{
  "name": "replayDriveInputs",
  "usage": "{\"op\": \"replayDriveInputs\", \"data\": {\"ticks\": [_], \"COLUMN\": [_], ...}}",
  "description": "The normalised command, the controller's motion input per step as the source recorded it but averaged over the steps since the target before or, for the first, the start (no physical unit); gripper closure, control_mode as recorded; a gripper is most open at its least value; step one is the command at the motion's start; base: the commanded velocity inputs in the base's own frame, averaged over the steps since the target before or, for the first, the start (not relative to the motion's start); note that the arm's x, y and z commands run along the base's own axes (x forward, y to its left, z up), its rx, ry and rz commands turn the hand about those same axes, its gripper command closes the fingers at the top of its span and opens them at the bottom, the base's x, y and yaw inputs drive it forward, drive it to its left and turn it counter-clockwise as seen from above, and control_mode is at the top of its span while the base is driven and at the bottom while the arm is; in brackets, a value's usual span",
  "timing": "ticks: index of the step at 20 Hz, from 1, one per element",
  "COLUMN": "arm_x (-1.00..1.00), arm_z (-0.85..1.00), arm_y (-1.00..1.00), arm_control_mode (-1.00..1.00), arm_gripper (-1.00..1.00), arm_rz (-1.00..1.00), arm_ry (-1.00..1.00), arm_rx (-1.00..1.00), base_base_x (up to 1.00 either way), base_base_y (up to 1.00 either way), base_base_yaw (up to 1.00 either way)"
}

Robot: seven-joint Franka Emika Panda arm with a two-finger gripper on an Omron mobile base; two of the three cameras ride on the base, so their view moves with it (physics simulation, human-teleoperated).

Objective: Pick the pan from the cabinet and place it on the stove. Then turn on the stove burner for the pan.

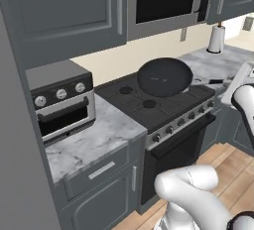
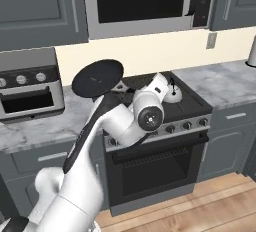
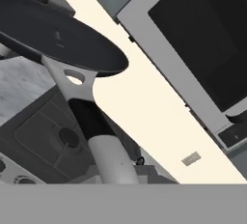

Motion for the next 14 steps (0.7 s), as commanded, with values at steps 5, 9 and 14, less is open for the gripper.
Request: {"op": "replayDriveInputs", "data": {"ticks": [5,9,14], "arm_x": [0.30,0.33,0.36], "arm_z": [-0.13,-0.22,-0.26], "arm_y": [-0.39,-0.31,-0.16], "arm_control_mode": [-1.00,-1.00,-1.00], "arm_gripper": [1.00,1.00,1.00], "arm_rz": [0.10,0.13,0.10], "arm_ry": [0.01,0.01,0.04], "arm_rx": [0.03,0.01,0.00], "base_base_x": [0.00,0.00,0.00], "base_base_y": [0.00,0.00,0.00], "base_base_yaw": [0.00,0.00,0.00]}}
